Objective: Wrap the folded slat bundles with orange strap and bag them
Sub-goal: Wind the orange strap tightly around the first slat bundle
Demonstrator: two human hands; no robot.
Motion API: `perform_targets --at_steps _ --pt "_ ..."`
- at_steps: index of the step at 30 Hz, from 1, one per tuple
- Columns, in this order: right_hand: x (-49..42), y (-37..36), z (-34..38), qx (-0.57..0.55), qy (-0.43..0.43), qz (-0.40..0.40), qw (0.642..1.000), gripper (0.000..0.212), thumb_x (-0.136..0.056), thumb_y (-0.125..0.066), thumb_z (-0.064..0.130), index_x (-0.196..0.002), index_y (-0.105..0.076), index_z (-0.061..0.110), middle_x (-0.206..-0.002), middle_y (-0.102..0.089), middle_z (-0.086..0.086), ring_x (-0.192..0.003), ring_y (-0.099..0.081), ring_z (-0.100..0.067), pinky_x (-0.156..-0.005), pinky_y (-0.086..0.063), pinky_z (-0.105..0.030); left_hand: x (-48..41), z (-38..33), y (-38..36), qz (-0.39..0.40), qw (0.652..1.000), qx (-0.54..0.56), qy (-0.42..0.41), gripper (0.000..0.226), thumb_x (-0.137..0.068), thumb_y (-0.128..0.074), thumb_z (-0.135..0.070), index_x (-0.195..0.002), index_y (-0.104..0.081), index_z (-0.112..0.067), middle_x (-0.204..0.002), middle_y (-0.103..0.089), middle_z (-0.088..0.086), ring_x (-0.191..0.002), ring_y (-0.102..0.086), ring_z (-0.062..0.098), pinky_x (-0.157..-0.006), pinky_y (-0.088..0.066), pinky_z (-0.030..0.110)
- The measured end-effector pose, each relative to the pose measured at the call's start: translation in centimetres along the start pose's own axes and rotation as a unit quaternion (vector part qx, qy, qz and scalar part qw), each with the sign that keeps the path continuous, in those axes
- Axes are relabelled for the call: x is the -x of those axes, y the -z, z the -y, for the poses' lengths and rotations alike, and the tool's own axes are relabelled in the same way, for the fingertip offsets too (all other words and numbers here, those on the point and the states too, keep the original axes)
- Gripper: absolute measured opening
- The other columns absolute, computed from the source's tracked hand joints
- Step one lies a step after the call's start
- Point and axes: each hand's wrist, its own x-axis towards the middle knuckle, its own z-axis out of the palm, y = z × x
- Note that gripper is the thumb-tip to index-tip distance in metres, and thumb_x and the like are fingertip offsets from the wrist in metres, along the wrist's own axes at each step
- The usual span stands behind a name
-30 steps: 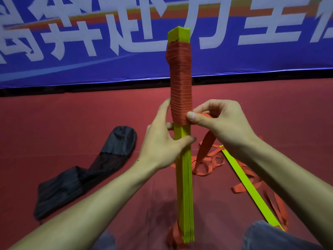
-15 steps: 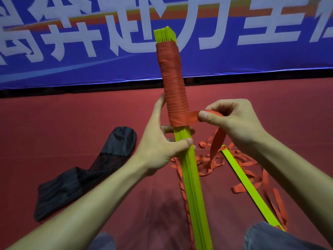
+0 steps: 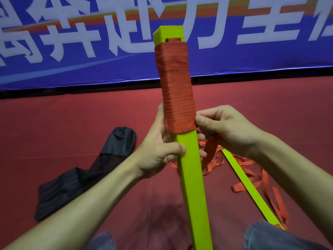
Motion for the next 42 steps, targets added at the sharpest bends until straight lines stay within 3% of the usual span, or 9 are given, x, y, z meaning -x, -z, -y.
perform_targets --at_steps 3,5,8,13,17,21,27,32,42 --pt "0.1 -0.8 0.3 -0.035 -0.001 -0.011 0.999 0.019 -0.081 -0.065 0.026 -0.082 -0.072 0.008 -0.06 -0.052 -0.003 -0.052 -0.032 -0.014 -0.051 -0.025 -0.027 0.1 -0.2 -0.2 -0.014 1.0 0.013 0.01 0.1 -0.075 -0.048 0.017 -0.126 -0.036 -0.067 -0.102 -0.072 0.004 -0.076 -0.075 0.028 -0.042 -0.021 0.027" --pt "0.1 -1.2 0.4 -0.052 -0.002 -0.064 0.997 0.019 -0.076 -0.062 0.023 -0.079 -0.066 0.004 -0.056 -0.057 0.003 -0.046 -0.043 -0.004 -0.047 -0.031 -0.017 -0.2 0.0 -0.5 -0.05 0.999 -0.01 -0.007 0.107 -0.079 -0.049 0.022 -0.144 -0.016 -0.056 -0.105 -0.066 0.003 -0.066 -0.071 0.017 -0.045 -0.042 0.024" --pt "0.0 -1.6 0.4 0.004 0.013 -0.135 0.991 0.021 -0.067 -0.07 0.031 -0.072 -0.066 0.01 -0.057 -0.057 0.002 -0.05 -0.045 -0.005 -0.05 -0.036 -0.021 -0.5 0.6 -1.2 -0.113 0.986 -0.097 -0.071 0.118 -0.076 -0.064 0.014 -0.15 0.0 -0.052 -0.123 -0.063 0.0 -0.093 -0.069 0.023 -0.083 -0.059 0.046" --pt "0.0 -2.2 0.9 0.062 0.052 -0.231 0.97 0.022 -0.074 -0.078 0.012 -0.064 -0.059 0.011 -0.044 -0.054 0.014 -0.042 -0.047 0.003 -0.048 -0.038 -0.01 -0.3 0.7 -1.6 -0.172 0.963 -0.197 -0.056 0.125 -0.075 -0.082 0.0 -0.14 0.0 -0.067 -0.121 -0.068 0.003 -0.095 -0.072 0.018 -0.086 -0.058 0.034" --pt "-0.3 -2.8 0.6 0.064 0.06 -0.254 0.963 0.023 -0.071 -0.082 0.01 -0.064 -0.061 0.009 -0.045 -0.056 0.013 -0.042 -0.049 0.003 -0.047 -0.038 -0.011 -0.6 0.8 -2.0 -0.234 0.922 -0.307 -0.039 0.13 -0.069 -0.09 -0.015 -0.144 0.003 -0.067 -0.097 -0.074 -0.006 -0.076 -0.073 0.007 -0.083 -0.06 0.034" --pt "-0.5 -2.9 0.5 0.11 0.066 -0.263 0.956 0.022 -0.071 -0.084 0.018 -0.067 -0.065 0.009 -0.054 -0.061 0.009 -0.05 -0.051 0.001 -0.051 -0.041 -0.014 -0.7 0.6 -1.5 -0.239 0.924 -0.297 -0.024 0.127 -0.071 -0.087 -0.01 -0.145 -0.001 -0.068 -0.085 -0.077 -0.003 -0.066 -0.074 0.016 -0.075 -0.062 0.038" --pt "-0.4 -1.1 0.5 0.172 0.084 -0.221 0.956 0.012 -0.077 -0.079 0.018 -0.073 -0.071 0.012 -0.07 -0.073 -0.004 -0.068 -0.066 -0.013 -0.066 -0.052 -0.025 -0.6 0.7 -0.5 -0.236 0.941 -0.242 -0.008 0.118 -0.073 -0.082 0.003 -0.142 -0.016 -0.068 -0.096 -0.075 0.005 -0.082 -0.074 0.024 -0.068 -0.063 0.049" --pt "-0.3 0.0 0.2 0.198 0.096 -0.225 0.949 0.016 -0.074 -0.081 0.019 -0.066 -0.068 0.015 -0.057 -0.058 0.006 -0.053 -0.045 0.0 -0.051 -0.036 -0.013 -0.4 0.5 -0.5 -0.201 0.961 -0.189 0.009 0.113 -0.076 -0.074 0.015 -0.147 -0.022 -0.055 -0.102 -0.071 0.011 -0.096 -0.072 0.02 -0.062 -0.062 0.041" --pt "-0.4 0.2 -0.1 0.164 0.104 -0.197 0.961 0.025 -0.064 -0.077 0.035 -0.071 -0.07 0.012 -0.068 -0.068 -0.006 -0.067 -0.058 -0.01 -0.064 -0.049 -0.028 -0.8 0.8 -0.9 -0.16 0.986 -0.037 0.023 0.102 -0.074 -0.064 0.023 -0.146 -0.029 -0.04 -0.096 -0.073 0.017 -0.081 -0.074 0.035 -0.048 -0.053 0.029"
